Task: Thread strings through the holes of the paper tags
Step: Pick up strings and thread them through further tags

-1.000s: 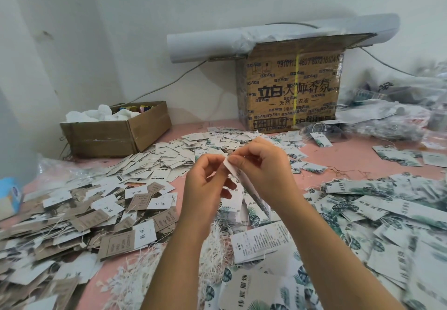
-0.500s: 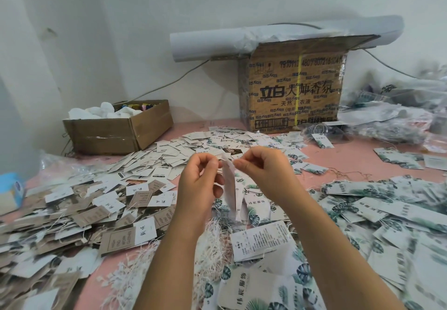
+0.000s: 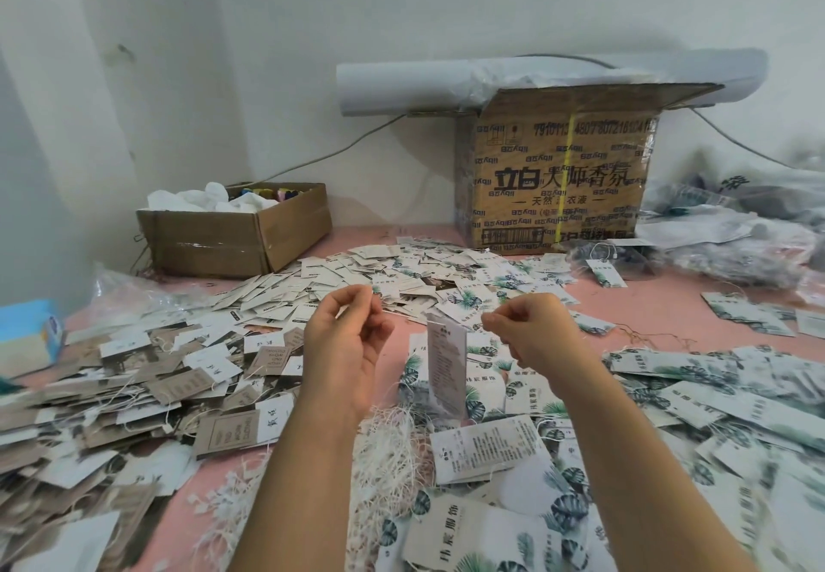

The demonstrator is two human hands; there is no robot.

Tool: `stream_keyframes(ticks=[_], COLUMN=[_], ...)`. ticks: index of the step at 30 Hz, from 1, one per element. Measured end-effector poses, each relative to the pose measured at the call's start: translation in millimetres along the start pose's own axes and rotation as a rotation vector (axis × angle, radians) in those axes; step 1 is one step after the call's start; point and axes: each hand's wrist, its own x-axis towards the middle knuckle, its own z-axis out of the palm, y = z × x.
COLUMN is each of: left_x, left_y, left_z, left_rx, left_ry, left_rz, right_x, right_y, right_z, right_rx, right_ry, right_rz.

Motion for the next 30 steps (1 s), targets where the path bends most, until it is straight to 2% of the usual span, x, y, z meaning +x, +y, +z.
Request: stream_keyframes(ticks=[4, 6, 12, 20, 30], left_x=[1, 1, -6, -14, -16], left_y=[0, 1, -2, -7, -8], left_z=[-2, -3, 1, 12, 14], left_rx=[0.05, 0.083, 0.286, 0.39, 0.406], left_ry=[0.006, -0.012, -0.243, -0.417, -0.404], left_rz=[0.028, 0.041, 0.006, 0.023, 0.092], right_x=[1, -1, -14, -20, -18], right_y=[0, -3, -24, -32, -30], right_z=[-1, -1, 10, 19, 18], right_rx=[0.077, 0.171, 0.371, 0.326, 0.202], right_ry=[0.059, 0.079, 0.047, 0.002, 0.106], right_rz=[0.005, -0.05, -0.309, -0.461, -0.493])
